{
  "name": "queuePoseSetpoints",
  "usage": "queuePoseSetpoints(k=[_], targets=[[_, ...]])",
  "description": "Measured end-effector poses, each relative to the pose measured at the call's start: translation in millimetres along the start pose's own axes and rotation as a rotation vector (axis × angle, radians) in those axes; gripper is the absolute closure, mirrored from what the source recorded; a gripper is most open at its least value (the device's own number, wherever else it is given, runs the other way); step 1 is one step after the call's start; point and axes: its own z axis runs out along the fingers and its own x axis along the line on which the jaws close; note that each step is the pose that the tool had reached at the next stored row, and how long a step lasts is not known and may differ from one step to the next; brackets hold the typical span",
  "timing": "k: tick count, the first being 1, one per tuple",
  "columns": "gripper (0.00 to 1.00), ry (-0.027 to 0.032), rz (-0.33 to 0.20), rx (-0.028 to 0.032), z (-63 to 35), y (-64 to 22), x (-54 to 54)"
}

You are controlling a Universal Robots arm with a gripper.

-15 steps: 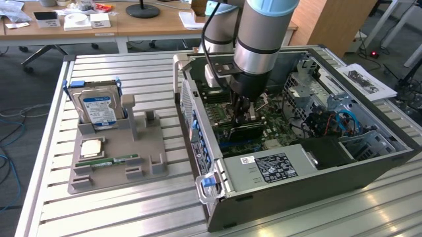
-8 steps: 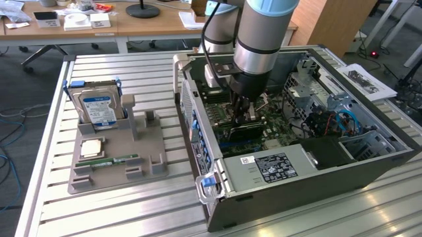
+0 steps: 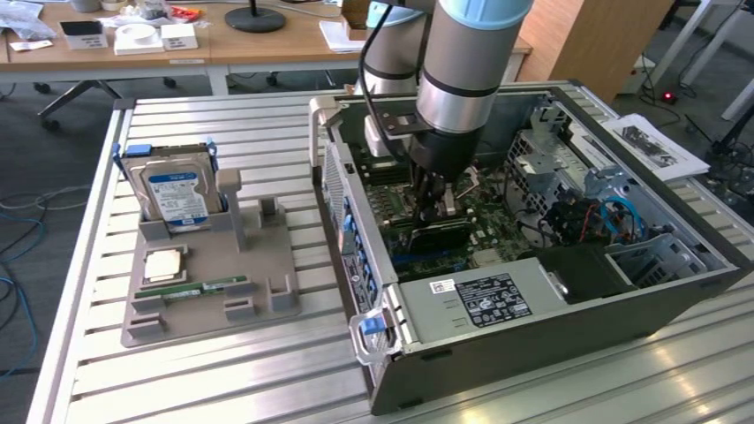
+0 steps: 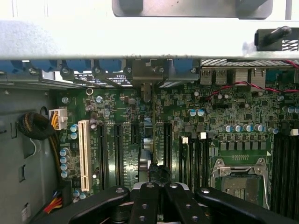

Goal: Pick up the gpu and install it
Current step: 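Press down on the gpu until it lock into place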

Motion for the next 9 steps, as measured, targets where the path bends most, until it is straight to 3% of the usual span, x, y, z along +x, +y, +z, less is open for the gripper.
queuePoseSetpoints(k=[9], targets=[[0.89,0.0002,0.000,-0.0002,0.7,0.2,0.1]])
